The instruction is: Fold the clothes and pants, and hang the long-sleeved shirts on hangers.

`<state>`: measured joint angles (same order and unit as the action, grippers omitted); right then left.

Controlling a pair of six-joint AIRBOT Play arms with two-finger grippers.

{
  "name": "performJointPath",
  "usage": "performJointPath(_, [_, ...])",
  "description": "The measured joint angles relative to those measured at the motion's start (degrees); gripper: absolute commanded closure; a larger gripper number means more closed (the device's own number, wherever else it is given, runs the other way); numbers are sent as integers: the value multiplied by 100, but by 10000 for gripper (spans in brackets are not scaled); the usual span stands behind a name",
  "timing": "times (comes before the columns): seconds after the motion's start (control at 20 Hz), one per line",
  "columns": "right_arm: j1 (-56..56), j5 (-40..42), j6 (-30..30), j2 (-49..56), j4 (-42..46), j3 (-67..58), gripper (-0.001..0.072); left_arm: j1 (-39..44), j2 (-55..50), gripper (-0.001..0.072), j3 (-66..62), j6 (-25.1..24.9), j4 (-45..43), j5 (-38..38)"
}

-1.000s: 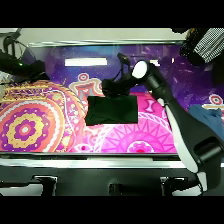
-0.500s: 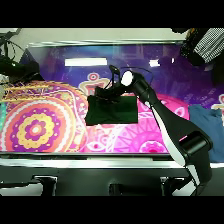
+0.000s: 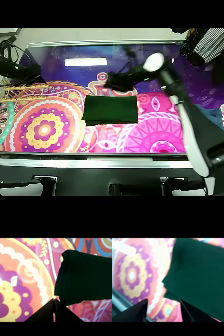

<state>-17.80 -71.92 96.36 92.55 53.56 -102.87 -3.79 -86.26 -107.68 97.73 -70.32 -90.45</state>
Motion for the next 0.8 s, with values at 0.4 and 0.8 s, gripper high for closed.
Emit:
performJointPath(0.4, [2153,-507,-1108,138,-140,1241,156,0,0,692,7,83,-4,0])
performJointPath(0.8, [2107,192,-1971,1099,-927,2151,188,0,-85,692,7,87,-4,4])
